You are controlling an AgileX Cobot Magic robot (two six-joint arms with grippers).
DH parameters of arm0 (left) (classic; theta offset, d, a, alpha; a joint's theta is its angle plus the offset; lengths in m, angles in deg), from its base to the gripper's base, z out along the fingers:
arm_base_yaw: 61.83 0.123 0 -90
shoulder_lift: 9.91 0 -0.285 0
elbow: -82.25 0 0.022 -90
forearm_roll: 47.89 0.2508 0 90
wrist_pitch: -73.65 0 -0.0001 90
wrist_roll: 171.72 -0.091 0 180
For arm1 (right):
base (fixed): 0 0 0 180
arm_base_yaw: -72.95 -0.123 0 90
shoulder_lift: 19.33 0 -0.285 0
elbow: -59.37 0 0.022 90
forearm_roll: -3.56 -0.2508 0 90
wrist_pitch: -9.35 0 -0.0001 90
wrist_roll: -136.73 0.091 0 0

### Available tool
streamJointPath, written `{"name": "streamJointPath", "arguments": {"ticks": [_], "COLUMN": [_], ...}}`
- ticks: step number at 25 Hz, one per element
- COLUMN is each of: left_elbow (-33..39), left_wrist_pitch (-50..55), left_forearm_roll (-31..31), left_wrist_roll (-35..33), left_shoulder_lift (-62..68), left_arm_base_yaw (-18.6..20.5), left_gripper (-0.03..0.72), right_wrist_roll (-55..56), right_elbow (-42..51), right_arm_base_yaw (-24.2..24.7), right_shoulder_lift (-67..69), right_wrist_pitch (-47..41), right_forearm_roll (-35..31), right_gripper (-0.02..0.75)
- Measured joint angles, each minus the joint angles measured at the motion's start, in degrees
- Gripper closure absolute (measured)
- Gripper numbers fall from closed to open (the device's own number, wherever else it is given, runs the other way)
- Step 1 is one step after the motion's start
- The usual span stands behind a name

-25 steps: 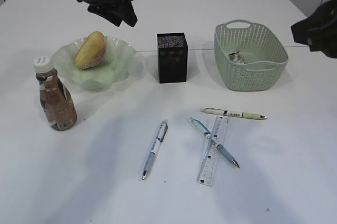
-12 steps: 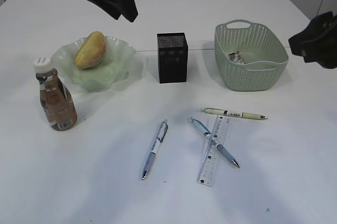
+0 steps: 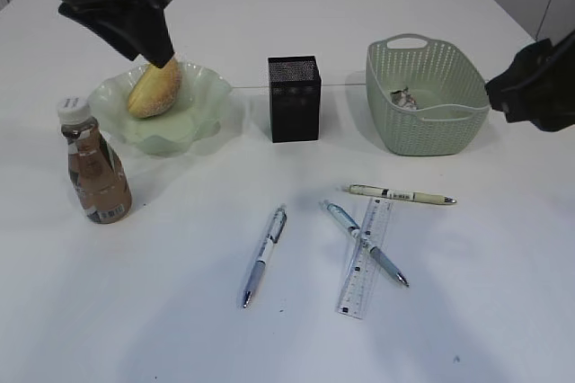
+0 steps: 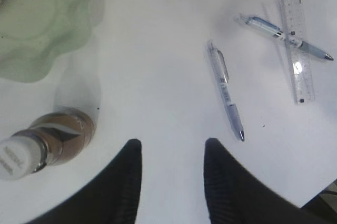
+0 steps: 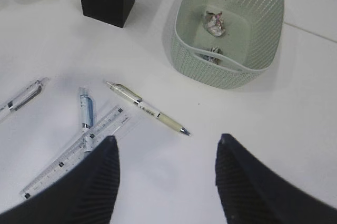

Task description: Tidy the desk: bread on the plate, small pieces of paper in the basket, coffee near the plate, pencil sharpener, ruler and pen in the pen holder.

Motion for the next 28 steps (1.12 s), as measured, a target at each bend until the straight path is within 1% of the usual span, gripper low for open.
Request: {"name": "streamJointPath", "arguments": {"ticks": [5,8,12,15,18,21,24,26,27,28], "left_elbow": [7.6,12.1,17.3,20.1,21.9,23.1,23.6,23.6,23.6,23.6], "left_wrist_pitch": [0.0,0.0,0.0,0.0,-0.1,-0.1,-0.2,-0.2,-0.2,-0.2], "left_forearm_roll": [0.2,0.3,0.4,0.0,-0.1,-0.2,-0.2,-0.2,-0.2,-0.2], "left_wrist_roll": [0.1,0.2,0.3,0.3,0.3,0.3,0.3,0.3,0.3,0.3], "left_shoulder_lift": [-6.4,-9.4,-12.4,-13.9,-15.1,-15.7,-16.0,-16.0,-16.0,-16.0], "left_arm_base_yaw": [0.0,0.0,0.0,0.0,0.0,0.0,0.0,0.0,0.0,0.0], "left_gripper": [0.417,0.419,0.420,0.420,0.420,0.420,0.420,0.420,0.420,0.420], "right_wrist_roll": [4.2,9.5,19.8,23.9,25.1,25.5,25.6,25.9,28.5,28.5], "right_elbow": [0.0,-0.6,-3.5,-5.7,-8.5,-11.6,-13.1,-13.3,-13.5,-13.5], "right_arm_base_yaw": [0.0,0.0,0.0,0.0,0.0,0.0,0.0,0.0,0.0,0.0], "right_shoulder_lift": [2.9,4.7,7.2,9.2,12.4,17.6,21.9,22.3,25.2,25.2], "right_wrist_pitch": [-1.6,-4.2,-8.3,-10.0,-11.7,-15.8,-18.3,-18.6,-18.6,-18.6], "right_forearm_roll": [-0.2,-0.3,-0.6,-0.9,-2.1,-3.7,-6.6,-6.8,-10.6,-10.6], "right_gripper": [0.279,0.279,0.279,0.279,0.283,0.301,0.303,0.303,0.304,0.304]}}
